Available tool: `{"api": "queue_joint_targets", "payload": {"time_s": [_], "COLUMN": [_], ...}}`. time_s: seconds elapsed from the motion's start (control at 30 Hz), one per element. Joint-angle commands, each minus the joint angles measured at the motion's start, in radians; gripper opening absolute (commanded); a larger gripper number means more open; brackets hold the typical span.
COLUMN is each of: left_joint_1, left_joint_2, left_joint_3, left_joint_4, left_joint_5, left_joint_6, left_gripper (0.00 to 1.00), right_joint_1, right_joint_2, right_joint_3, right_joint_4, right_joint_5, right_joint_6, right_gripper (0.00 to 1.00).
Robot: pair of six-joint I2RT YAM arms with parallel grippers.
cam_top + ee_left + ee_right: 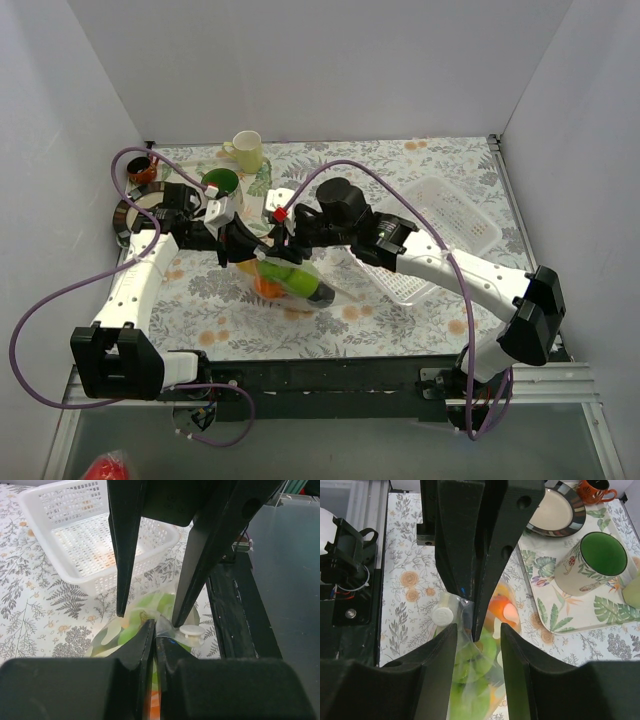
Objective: Open the zip-top bag and remove the fake food
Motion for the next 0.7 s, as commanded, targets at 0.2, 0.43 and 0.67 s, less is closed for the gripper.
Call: {"api": "queue_joint_targets", "payload": {"time_s": [0.2,0.43,0.67], "left_joint_1": [-0.011,-0.014,-0.016], "left_joint_2": [-0.023,-0.017,-0.017], "left_joint_3": [0.035,0.044,0.058], "left_joint_4": [-0.067,-0.071,-0.093], "left_joint_5": [0.180,0.176,0.172], "left_joint_6": [0.117,0.125,0.142], "left_gripper": [0.03,0.03,0.03], "right_joint_1": [0.048,0.183,0.236], "right_joint_2": [-0.109,-0.119,-0.081], "right_joint_3": [-0.009,-0.088,-0.129], "right_joint_4": [-0.018,0.084,0.185], "right_joint_5": [0.081,0.419,0.624], "right_joint_6": [-0.065,-0.131,-0.176], "right_gripper": [0.51,0.59,0.59]}}
